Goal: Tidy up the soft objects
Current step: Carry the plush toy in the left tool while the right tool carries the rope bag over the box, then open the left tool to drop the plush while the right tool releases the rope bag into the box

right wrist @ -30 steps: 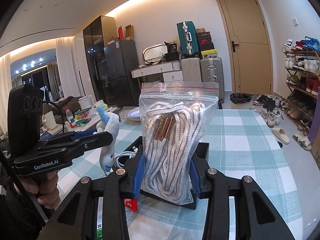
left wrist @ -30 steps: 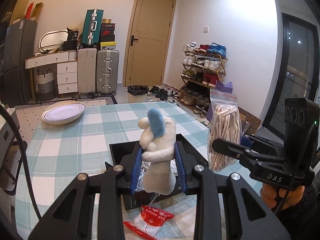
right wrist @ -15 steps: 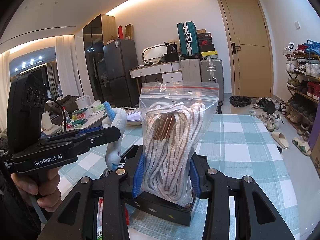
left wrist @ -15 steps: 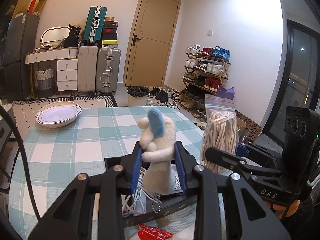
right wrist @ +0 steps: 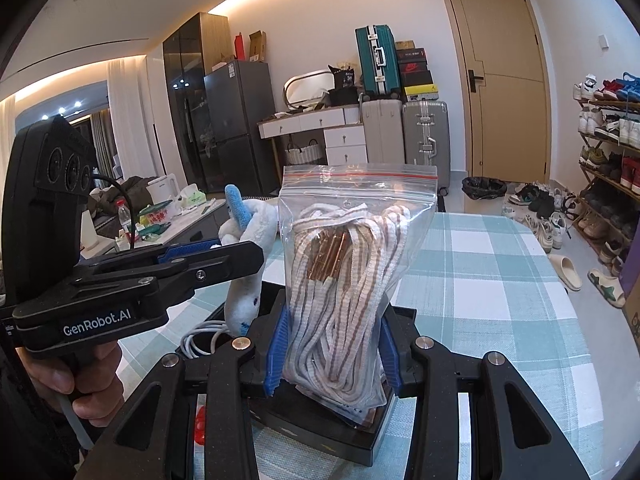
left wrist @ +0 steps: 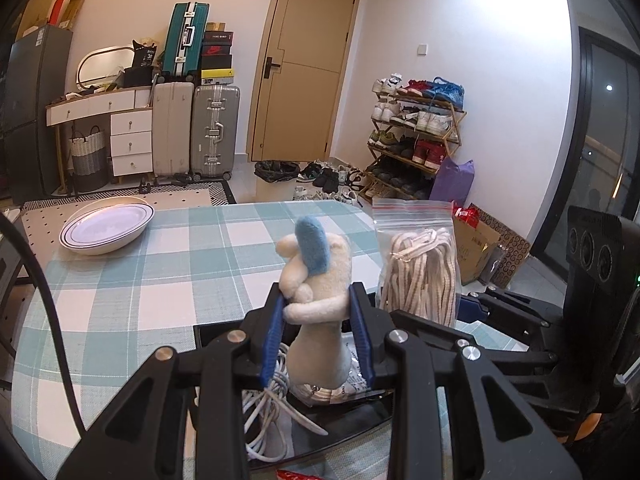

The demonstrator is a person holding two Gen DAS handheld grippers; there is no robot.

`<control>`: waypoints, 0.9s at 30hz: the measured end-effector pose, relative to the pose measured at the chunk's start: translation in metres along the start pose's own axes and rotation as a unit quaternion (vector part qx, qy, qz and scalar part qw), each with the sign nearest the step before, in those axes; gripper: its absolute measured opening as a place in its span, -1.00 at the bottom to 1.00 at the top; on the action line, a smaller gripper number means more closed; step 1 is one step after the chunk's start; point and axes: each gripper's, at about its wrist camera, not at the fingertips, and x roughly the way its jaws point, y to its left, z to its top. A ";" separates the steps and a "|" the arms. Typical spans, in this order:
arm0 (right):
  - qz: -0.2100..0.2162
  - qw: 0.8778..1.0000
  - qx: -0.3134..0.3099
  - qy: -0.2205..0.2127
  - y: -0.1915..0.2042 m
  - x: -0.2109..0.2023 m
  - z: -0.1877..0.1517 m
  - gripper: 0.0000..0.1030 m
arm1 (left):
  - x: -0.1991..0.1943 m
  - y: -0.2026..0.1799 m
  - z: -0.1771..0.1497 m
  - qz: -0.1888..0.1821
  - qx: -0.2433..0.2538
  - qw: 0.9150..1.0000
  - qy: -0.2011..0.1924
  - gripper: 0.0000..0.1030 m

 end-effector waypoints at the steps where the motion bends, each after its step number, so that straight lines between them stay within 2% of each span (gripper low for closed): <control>1: -0.001 1.000 0.001 0.005 0.000 0.003 0.000 -0.23 | 0.003 0.000 -0.001 0.003 0.002 1.000 0.003 -0.42; 19: -0.015 0.997 0.000 0.071 -0.004 0.042 -0.017 -0.23 | 0.032 -0.001 -0.028 0.042 0.028 0.997 0.056 -0.41; 27: -0.020 0.996 -0.002 0.084 -0.010 0.050 -0.022 -0.23 | 0.039 -0.001 -0.033 0.043 0.032 0.996 0.072 -0.40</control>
